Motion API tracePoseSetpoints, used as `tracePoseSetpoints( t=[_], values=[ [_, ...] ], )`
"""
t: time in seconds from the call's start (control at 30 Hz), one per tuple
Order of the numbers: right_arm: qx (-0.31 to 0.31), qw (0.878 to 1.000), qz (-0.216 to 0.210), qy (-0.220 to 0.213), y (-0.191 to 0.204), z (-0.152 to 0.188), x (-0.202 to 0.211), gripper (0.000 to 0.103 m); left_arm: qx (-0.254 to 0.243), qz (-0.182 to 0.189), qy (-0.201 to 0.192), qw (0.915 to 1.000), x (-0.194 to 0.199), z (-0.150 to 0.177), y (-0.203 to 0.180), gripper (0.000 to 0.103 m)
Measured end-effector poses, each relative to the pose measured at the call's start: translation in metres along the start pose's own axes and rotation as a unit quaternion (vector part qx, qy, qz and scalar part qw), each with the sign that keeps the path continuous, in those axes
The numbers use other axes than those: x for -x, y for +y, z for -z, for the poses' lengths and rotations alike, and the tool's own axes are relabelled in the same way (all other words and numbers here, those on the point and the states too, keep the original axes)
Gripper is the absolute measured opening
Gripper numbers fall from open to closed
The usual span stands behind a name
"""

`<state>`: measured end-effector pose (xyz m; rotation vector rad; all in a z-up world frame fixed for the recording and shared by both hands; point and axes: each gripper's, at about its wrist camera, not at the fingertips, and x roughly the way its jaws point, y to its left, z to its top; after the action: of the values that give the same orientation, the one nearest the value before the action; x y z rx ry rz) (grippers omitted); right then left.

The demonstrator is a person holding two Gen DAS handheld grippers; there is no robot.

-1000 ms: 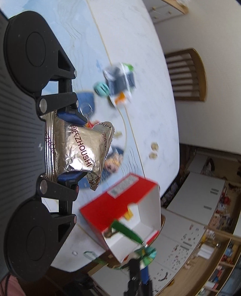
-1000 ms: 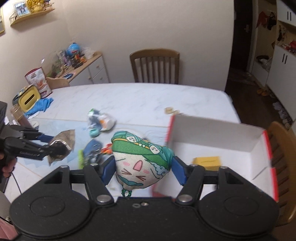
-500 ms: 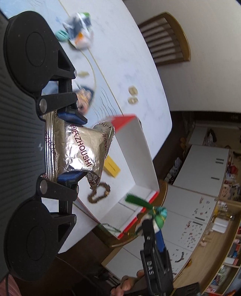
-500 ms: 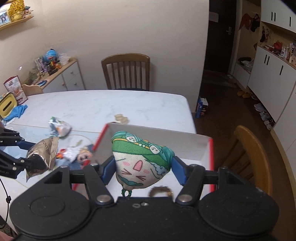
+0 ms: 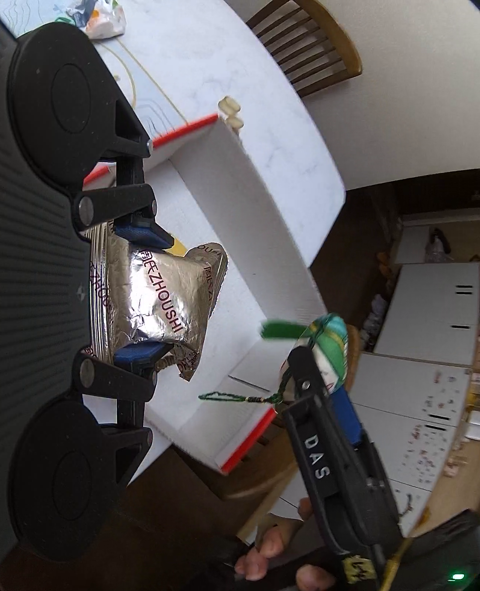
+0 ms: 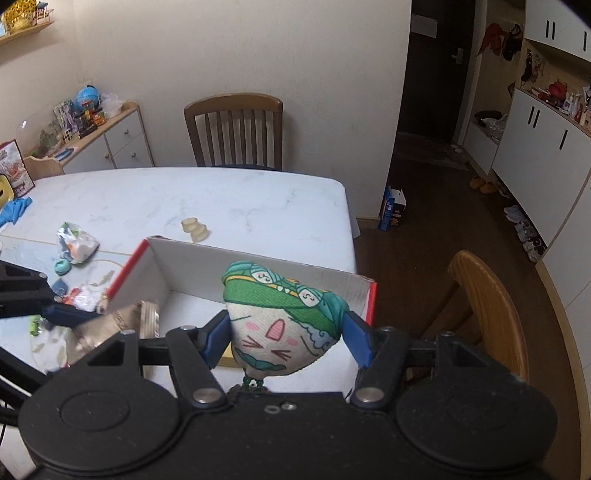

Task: Organize objects
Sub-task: 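Carry the snack bag and plush over the shoebox and lower them inside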

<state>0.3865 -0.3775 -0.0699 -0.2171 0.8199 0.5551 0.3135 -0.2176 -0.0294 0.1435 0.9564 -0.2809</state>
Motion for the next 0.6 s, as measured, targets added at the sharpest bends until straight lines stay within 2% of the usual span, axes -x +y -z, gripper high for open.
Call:
tracePoseSetpoints(
  t=[0.27,0.6],
  values=[
    [0.016,0.999,-0.002,0.047,-0.006,0.010,-0.051,0.064,0.013,-0.009,0.058,0.9982,-0.056,-0.002,-0.010,0.052],
    [0.027,0.995,-0.005,0.101,0.000,0.019,-0.096,0.064,0.018,-0.007,0.101,0.9947,-0.091,0.000,-0.012,0.052]
  ],
)
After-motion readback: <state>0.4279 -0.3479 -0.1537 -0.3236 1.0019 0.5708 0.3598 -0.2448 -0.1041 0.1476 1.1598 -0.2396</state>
